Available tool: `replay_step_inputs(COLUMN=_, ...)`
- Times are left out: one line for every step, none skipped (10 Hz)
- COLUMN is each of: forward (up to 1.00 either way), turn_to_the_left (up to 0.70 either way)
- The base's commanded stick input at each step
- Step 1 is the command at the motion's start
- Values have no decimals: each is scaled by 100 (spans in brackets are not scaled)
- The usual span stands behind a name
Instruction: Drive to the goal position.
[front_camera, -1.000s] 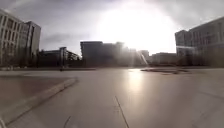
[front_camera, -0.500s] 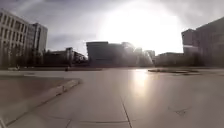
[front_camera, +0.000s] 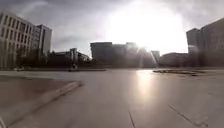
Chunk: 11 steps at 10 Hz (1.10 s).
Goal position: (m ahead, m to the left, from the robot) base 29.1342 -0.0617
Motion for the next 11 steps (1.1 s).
replay_step_inputs(forward=70, turn_to_the_left=0)
replay_step_inputs(forward=70, turn_to_the_left=0)
replay_step_inputs(forward=70, turn_to_the_left=0)
replay_step_inputs(forward=70, turn_to_the_left=0)
replay_step_inputs(forward=70, turn_to_the_left=0)
replay_step_inputs(forward=70, turn_to_the_left=0)
replay_step_inputs(forward=70, turn_to_the_left=0)
replay_step_inputs(forward=70, turn_to_the_left=0)
replay_step_inputs(forward=70, turn_to_the_left=0)
replay_step_inputs(forward=70, turn_to_the_left=0)
replay_step_inputs(forward=70, turn_to_the_left=0)
